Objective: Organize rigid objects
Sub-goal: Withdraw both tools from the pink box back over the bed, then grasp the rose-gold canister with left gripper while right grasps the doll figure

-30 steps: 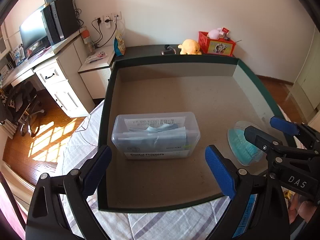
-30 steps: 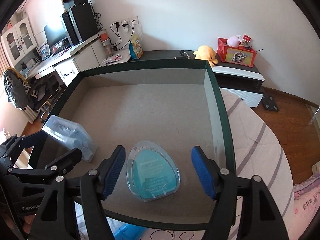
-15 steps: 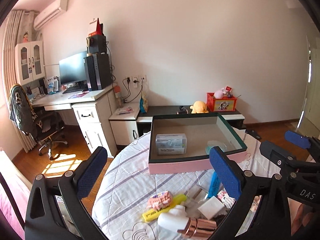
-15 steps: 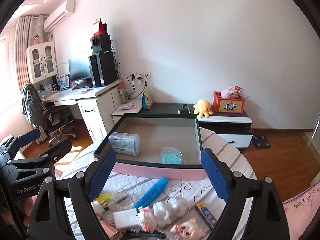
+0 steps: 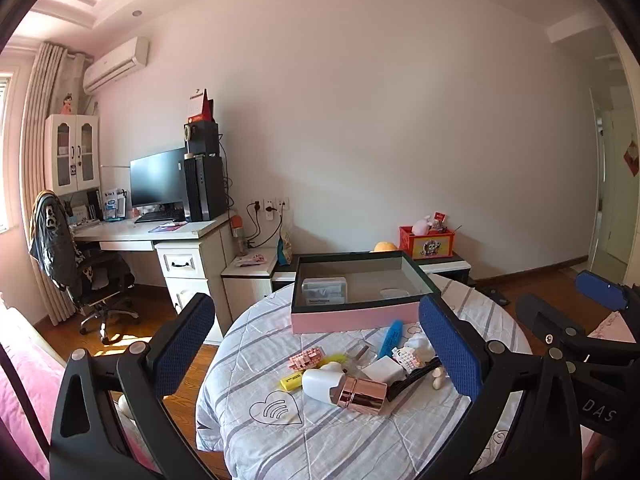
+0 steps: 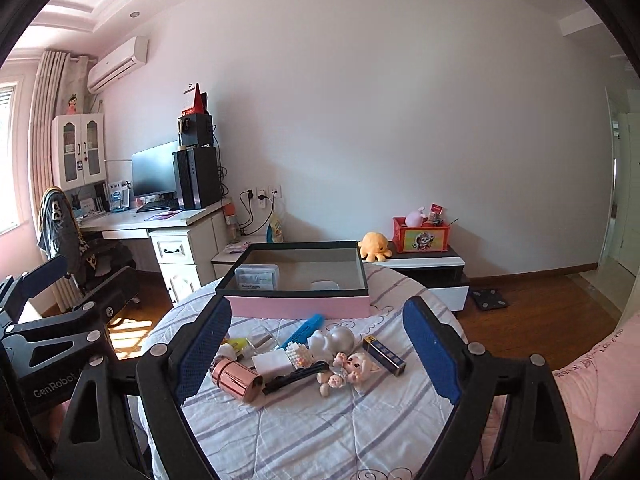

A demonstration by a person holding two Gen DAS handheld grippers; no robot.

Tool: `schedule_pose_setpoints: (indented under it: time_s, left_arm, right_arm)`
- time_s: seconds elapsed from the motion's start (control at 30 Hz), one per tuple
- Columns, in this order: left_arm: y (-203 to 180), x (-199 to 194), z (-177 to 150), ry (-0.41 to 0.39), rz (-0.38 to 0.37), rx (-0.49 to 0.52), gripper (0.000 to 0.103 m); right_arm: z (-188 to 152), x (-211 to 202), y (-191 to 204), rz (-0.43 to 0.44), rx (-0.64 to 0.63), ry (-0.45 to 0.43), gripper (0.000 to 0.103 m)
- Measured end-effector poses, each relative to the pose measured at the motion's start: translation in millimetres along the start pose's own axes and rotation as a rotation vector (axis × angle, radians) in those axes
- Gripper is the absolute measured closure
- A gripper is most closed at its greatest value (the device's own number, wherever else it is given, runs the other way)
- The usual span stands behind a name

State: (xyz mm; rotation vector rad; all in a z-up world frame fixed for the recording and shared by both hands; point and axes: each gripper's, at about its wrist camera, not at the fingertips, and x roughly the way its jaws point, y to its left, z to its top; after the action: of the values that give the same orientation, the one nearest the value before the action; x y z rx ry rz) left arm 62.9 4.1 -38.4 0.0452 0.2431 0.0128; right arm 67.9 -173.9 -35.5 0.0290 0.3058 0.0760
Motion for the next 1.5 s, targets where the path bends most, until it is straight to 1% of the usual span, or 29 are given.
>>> schedule_pose_setpoints:
  time_s: [0.17,0.33,0.57,0.77,0.83,0.9,0.97,1.07,1.23,1.33,1.5]
  left_arm:
    - [2.4,-16.4,2.3,-0.023,-0.014,-0.009,0.0]
    - [2.0,-26.4,2.8,-0.051,-0.008,-0.017,0.0]
    - [2.6,-27.4,-0.5,-0.05,-0.008,-0.019,0.0]
    - [1.6,-11.3,-8.5,-0.013,-0.011,-0.019,0.0]
    - [2.4,-1.8,-16.2,0.012,-0.016,-0.016,0.0]
    - [4.4,11.4,-25.7,0.055,-0.027,-0.016,0.0]
    - [7.8,25.4,-37.8,0.106,-0.044,-0.017,0.0]
    - [13.0,48.9,-56.9,0.203,-0.076,-0.025,0.0]
    - [10.1,85.1,-87.7,0.336,-0.084,-0.032,0.0]
    - [1.2,103.7,-100.4,0.388,-0.093,-0.026,0.0]
    - [-19.9,128.1,-117.6,0.456,-0.119,0.003,0.0]
  right_arm:
    - [1.0,-25.8,6.3,-0.028,-0.029,-0.04,0.014]
    - [3.1,-38.8,8.4,-0.033,-0.038,-0.067,0.014]
    - [1.1,-39.5,10.9,-0.039,-0.047,-0.067,0.014]
    - [-4.5,-29.6,11.7,-0.035,-0.047,-0.041,0.014]
    - [-8.8,-20.9,11.1,-0.03,-0.045,-0.018,0.014]
    - [-17.2,-8.9,12.0,-0.025,-0.048,0.013,0.014]
    - [-27.7,4.1,13.1,-0.02,-0.051,0.051,0.014]
    - [-45.1,26.1,16.3,-0.002,-0.063,0.117,0.014]
    - [-73.8,64.7,11.9,0.028,-0.052,0.224,0.014]
    - [-86.0,82.8,3.3,0.027,-0.032,0.272,0.014]
    - [-101.5,106.1,-17.2,0.003,0.006,0.327,0.014]
